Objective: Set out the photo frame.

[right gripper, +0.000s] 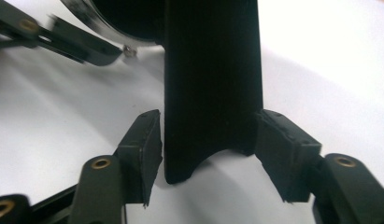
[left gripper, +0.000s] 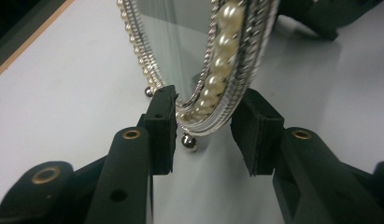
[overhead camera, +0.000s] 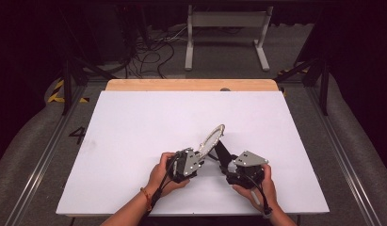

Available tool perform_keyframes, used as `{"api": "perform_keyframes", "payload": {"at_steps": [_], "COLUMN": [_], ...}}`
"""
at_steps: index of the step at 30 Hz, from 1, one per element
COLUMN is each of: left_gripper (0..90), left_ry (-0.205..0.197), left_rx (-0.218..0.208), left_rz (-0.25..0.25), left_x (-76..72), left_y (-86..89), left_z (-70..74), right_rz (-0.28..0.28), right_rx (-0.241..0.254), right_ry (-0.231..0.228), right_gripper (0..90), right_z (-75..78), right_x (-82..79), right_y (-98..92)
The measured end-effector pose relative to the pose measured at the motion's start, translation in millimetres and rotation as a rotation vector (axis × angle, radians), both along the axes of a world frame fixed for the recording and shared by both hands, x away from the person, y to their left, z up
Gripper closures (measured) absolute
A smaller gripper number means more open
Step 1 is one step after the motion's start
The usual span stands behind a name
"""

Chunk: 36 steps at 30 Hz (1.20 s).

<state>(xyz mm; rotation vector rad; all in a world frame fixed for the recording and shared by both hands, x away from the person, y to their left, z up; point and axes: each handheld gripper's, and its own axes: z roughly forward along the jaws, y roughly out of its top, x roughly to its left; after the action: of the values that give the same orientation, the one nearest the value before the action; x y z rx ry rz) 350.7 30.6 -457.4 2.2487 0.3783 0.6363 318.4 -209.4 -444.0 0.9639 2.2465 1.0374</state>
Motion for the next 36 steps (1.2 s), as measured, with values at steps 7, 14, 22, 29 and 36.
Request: {"api": "perform_keyframes", "payload": {"at_steps": [7, 14, 22, 29, 36], "left_gripper": [66.8, 72.6, 59.7, 43.6, 44.6], "left_ry": [0.003, -0.019, 0.01, 0.017, 0.015], "left_rx": [-0.008, 0.021, -0.001, 0.001, -0.026], "left_rz": [-0.015, -0.021, -0.015, 0.006, 0.009], "left_x": [1.8, 0.7, 3.8, 7.0, 9.3], "left_y": [3.6, 1.6, -0.2, -3.7, 0.0], "left_z": [1.6, 2.0, -3.2, -6.0, -2.9], "right_rz": [0.101, 0.212, 0.147, 0.139, 0.13], "right_rx": [0.043, 0.037, 0.001, -0.014, -0.035], "right_ry": [-0.072, -0.015, 0.025, 0.036, 0.04], "right_gripper": [68.1, 89.9, 89.4, 87.8, 85.5], "right_z": [22.4, 11.9, -3.5, -6.5, -9.5], "right_x": [-17.1, -17.8, -7.6, -7.2, -8.6], "right_y": [-0.1, 13.3, 10.6, 13.9, 18.3]}}
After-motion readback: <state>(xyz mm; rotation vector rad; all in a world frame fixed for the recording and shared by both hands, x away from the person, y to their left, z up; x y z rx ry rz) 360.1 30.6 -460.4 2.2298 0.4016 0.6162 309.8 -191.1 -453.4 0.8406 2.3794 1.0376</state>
